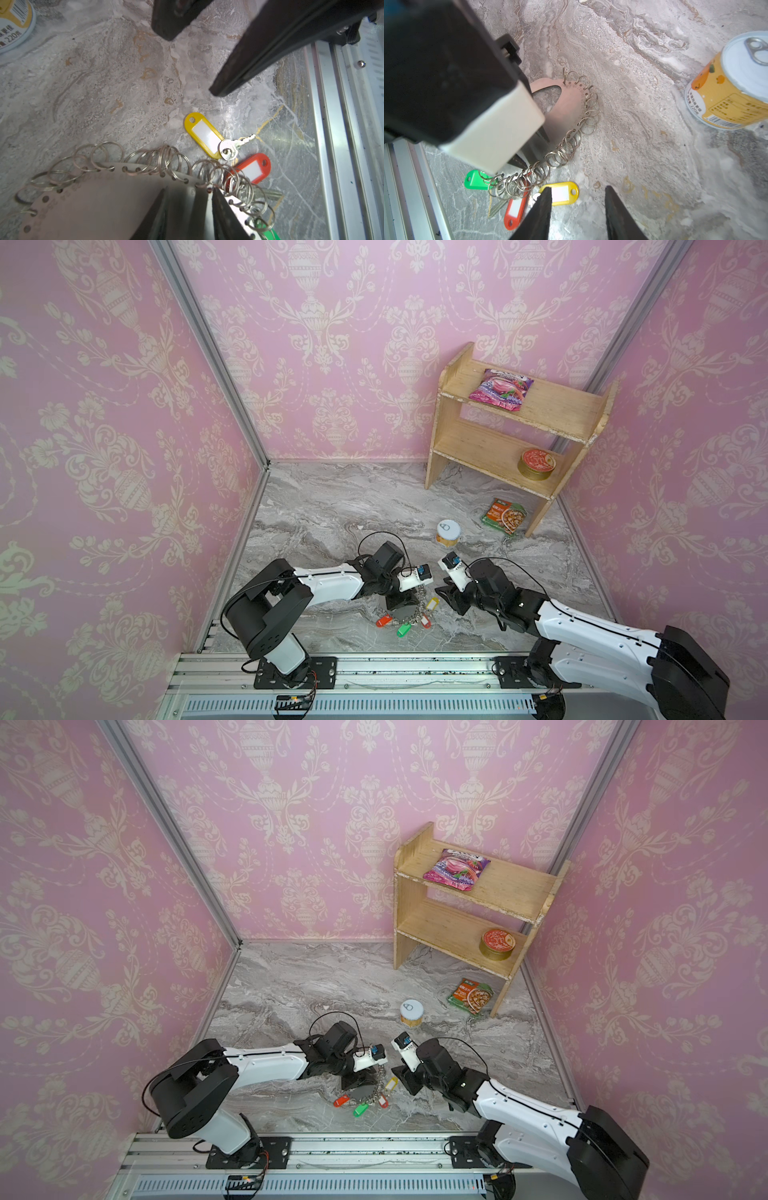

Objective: Put the keys on the keyring

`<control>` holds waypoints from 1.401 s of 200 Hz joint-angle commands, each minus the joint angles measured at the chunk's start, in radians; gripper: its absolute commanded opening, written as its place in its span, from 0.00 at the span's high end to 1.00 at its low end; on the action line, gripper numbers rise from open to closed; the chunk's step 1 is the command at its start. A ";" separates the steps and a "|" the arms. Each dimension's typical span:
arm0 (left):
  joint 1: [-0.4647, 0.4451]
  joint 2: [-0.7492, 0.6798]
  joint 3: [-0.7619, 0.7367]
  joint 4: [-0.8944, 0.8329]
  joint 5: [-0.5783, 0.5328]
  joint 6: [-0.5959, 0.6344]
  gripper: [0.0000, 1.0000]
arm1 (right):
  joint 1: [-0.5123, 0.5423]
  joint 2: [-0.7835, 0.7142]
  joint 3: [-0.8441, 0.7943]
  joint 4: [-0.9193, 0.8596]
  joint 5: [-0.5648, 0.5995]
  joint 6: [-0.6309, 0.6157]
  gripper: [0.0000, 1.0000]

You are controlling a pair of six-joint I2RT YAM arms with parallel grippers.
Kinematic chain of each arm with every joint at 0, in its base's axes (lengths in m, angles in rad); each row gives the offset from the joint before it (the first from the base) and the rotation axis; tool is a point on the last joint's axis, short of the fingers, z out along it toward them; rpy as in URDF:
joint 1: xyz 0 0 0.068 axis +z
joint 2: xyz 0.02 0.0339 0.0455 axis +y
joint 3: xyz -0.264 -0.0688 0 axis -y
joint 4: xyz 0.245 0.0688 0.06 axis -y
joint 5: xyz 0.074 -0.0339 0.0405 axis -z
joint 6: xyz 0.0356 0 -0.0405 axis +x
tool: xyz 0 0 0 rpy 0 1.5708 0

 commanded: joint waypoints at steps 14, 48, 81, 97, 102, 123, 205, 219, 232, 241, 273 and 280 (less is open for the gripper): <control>-0.019 0.006 0.056 -0.055 -0.038 0.066 0.58 | -0.010 -0.033 -0.020 0.009 0.026 0.011 0.56; -0.033 0.027 0.071 -0.057 -0.088 0.075 0.57 | -0.010 -0.045 -0.024 0.009 0.024 0.010 0.56; -0.048 0.039 0.077 -0.067 -0.090 0.088 0.57 | -0.011 -0.051 -0.028 0.010 0.027 0.009 0.56; -0.050 0.038 0.074 -0.069 -0.084 0.088 0.57 | -0.010 -0.050 -0.027 0.010 0.027 0.008 0.56; -0.051 0.038 0.073 -0.070 -0.086 0.088 0.57 | -0.011 -0.050 -0.029 0.010 0.026 0.006 0.56; -0.052 0.038 0.071 -0.074 -0.090 0.093 0.57 | -0.012 -0.047 -0.028 0.015 0.026 0.006 0.56; -0.089 0.055 0.087 -0.096 -0.138 0.134 0.61 | -0.012 -0.060 -0.034 0.016 0.037 0.008 0.56; -0.092 0.052 0.085 -0.095 -0.139 0.137 0.62 | -0.012 -0.062 -0.036 0.016 0.038 0.006 0.56; -0.092 0.050 0.083 -0.093 -0.130 0.137 0.63 | -0.011 -0.066 -0.036 0.015 0.041 0.007 0.56; -0.094 0.046 0.081 -0.092 -0.124 0.137 0.64 | -0.012 -0.068 -0.037 0.013 0.045 0.008 0.56; -0.099 0.047 0.083 -0.092 -0.126 0.139 0.70 | -0.012 -0.082 -0.043 0.016 0.049 0.010 0.56; -0.100 0.048 0.084 -0.094 -0.130 0.138 0.72 | -0.012 -0.082 -0.044 0.016 0.050 0.010 0.56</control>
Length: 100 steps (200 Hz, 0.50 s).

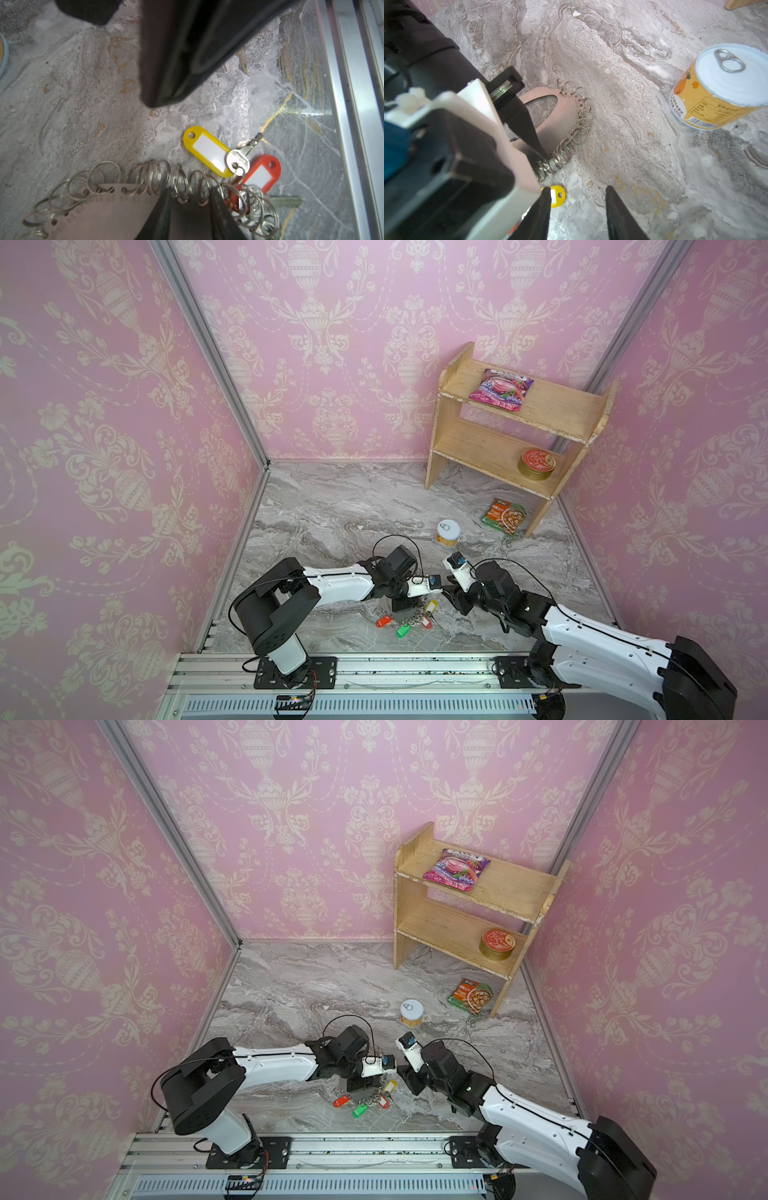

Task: Put the keys on the keyring
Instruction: 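Hold the tagged rings with the left gripper while the right gripper hovers open nearby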

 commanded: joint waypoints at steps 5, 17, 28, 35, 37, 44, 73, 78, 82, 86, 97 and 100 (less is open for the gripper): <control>-0.013 0.001 0.014 -0.038 -0.016 0.020 0.73 | -0.007 -0.015 -0.018 0.012 0.021 0.010 0.56; -0.014 -0.004 0.014 -0.037 -0.023 0.013 0.73 | -0.008 -0.016 -0.018 0.012 0.020 0.010 0.56; -0.016 -0.013 0.009 -0.033 -0.031 0.004 0.73 | -0.008 -0.019 -0.018 0.013 0.021 0.010 0.56; -0.018 -0.020 0.004 -0.031 -0.033 0.000 0.73 | -0.008 -0.020 -0.019 0.012 0.020 0.010 0.56; -0.018 -0.022 0.002 -0.029 -0.035 -0.002 0.72 | -0.008 -0.021 -0.020 0.013 0.021 0.011 0.56; -0.020 -0.030 -0.001 -0.029 -0.044 -0.007 0.70 | -0.008 -0.022 -0.021 0.013 0.021 0.012 0.56; -0.025 -0.059 -0.017 -0.029 -0.076 -0.027 0.70 | -0.009 -0.027 -0.022 0.012 0.021 0.011 0.56; -0.025 -0.063 -0.019 -0.029 -0.079 -0.030 0.70 | -0.009 -0.028 -0.022 0.013 0.021 0.012 0.56; -0.025 -0.066 -0.021 -0.029 -0.080 -0.032 0.70 | -0.008 -0.029 -0.022 0.012 0.021 0.012 0.56; -0.025 -0.068 -0.020 -0.028 -0.081 -0.033 0.70 | -0.010 -0.029 -0.022 0.013 0.021 0.011 0.56; -0.025 -0.072 -0.020 -0.034 -0.077 -0.039 0.73 | -0.008 -0.031 -0.024 0.013 0.022 0.011 0.56; -0.024 -0.072 -0.020 -0.034 -0.076 -0.040 0.73 | -0.010 -0.032 -0.024 0.013 0.021 0.012 0.57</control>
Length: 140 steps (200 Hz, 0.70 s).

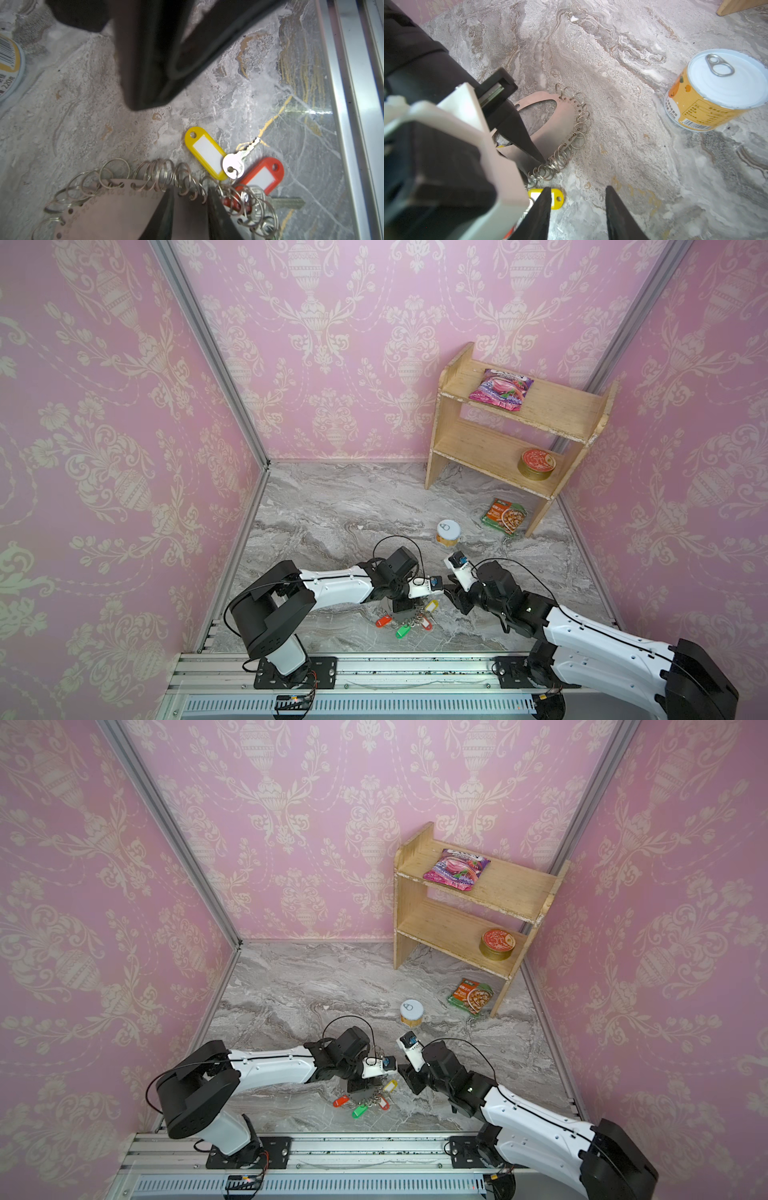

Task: Put the keys on the keyring
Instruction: 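Hold the tagged rings with the left gripper while the right gripper hovers open nearby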

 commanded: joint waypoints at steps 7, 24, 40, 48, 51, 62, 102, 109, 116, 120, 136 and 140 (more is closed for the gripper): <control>-0.006 -0.031 -0.016 -0.037 -0.022 -0.031 0.75 | -0.007 -0.017 -0.019 0.010 0.013 0.011 0.57; -0.006 -0.033 -0.014 -0.049 -0.003 -0.036 0.79 | -0.007 -0.019 -0.019 0.009 0.011 0.013 0.57; -0.006 -0.036 -0.014 -0.063 0.015 -0.041 0.84 | -0.008 -0.022 -0.020 0.007 0.011 0.012 0.57; -0.007 -0.038 -0.014 -0.066 0.020 -0.045 0.86 | -0.008 -0.024 -0.021 0.008 0.010 0.012 0.57; -0.007 -0.037 -0.014 -0.069 0.021 -0.047 0.87 | -0.007 -0.022 -0.020 0.009 0.010 0.013 0.57; -0.008 -0.038 -0.012 -0.071 0.027 -0.051 0.88 | -0.007 -0.023 -0.021 0.008 0.010 0.011 0.57; -0.010 -0.029 -0.004 -0.070 0.060 -0.070 0.94 | -0.006 -0.023 -0.021 0.008 0.010 0.011 0.58; -0.012 -0.028 -0.004 -0.072 0.063 -0.071 0.94 | -0.007 -0.024 -0.020 0.007 0.010 0.013 0.59; -0.015 -0.028 -0.003 -0.073 0.067 -0.072 0.94 | -0.008 -0.026 -0.021 0.007 0.010 0.012 0.59; -0.016 -0.026 -0.003 -0.074 0.066 -0.071 0.94 | -0.007 -0.026 -0.022 0.007 0.009 0.012 0.58; -0.020 -0.024 -0.002 -0.077 0.059 -0.066 0.92 | -0.008 -0.025 -0.022 0.008 0.011 0.012 0.59; -0.021 -0.023 0.000 -0.077 0.058 -0.065 0.92 | -0.007 -0.025 -0.021 0.008 0.010 0.011 0.59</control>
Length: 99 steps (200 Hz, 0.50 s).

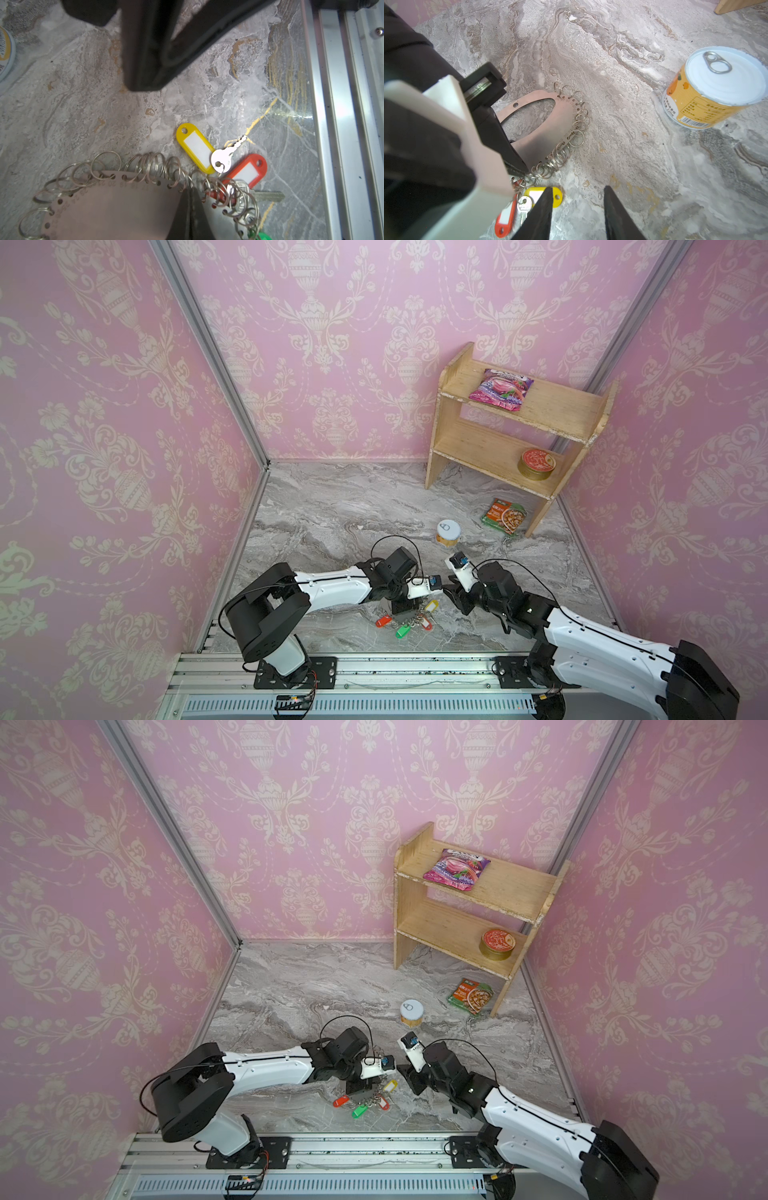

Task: Put the keys on the keyring
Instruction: 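Hold the tagged rings with the left gripper while the right gripper hovers open nearby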

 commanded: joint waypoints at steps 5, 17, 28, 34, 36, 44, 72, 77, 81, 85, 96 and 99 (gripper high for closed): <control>-0.015 -0.008 -0.001 -0.033 0.021 -0.018 0.92 | -0.003 -0.015 -0.015 0.009 0.008 0.011 0.59; -0.017 -0.002 0.003 -0.034 0.019 -0.016 0.92 | -0.003 -0.016 -0.014 0.009 0.008 0.011 0.59; -0.020 0.004 0.005 -0.037 0.020 -0.015 0.92 | -0.003 -0.018 -0.014 0.008 0.008 0.011 0.59; -0.021 0.006 0.007 -0.037 0.018 -0.015 0.92 | -0.004 -0.020 -0.014 0.007 0.008 0.012 0.59; -0.022 0.009 0.008 -0.038 0.018 -0.015 0.92 | -0.005 -0.019 -0.015 0.007 0.008 0.011 0.59; -0.023 0.012 0.010 -0.039 0.017 -0.015 0.92 | -0.003 -0.019 -0.016 0.008 0.009 0.012 0.59; -0.029 0.030 0.018 -0.044 0.004 -0.010 0.91 | -0.003 -0.019 -0.015 0.009 0.009 0.012 0.59; -0.031 0.032 0.020 -0.044 -0.001 -0.009 0.91 | -0.004 -0.019 -0.016 0.009 0.008 0.012 0.59; -0.031 0.034 0.022 -0.045 -0.004 -0.009 0.91 | -0.003 -0.020 -0.016 0.007 0.009 0.011 0.59; -0.032 0.037 0.022 -0.045 -0.007 -0.007 0.90 | -0.003 -0.021 -0.016 0.007 0.009 0.012 0.58; -0.034 0.041 0.027 -0.046 -0.013 -0.006 0.90 | -0.003 -0.024 -0.018 0.008 0.011 0.012 0.59; -0.035 0.043 0.027 -0.047 -0.014 -0.006 0.90 | -0.003 -0.024 -0.018 0.008 0.010 0.012 0.58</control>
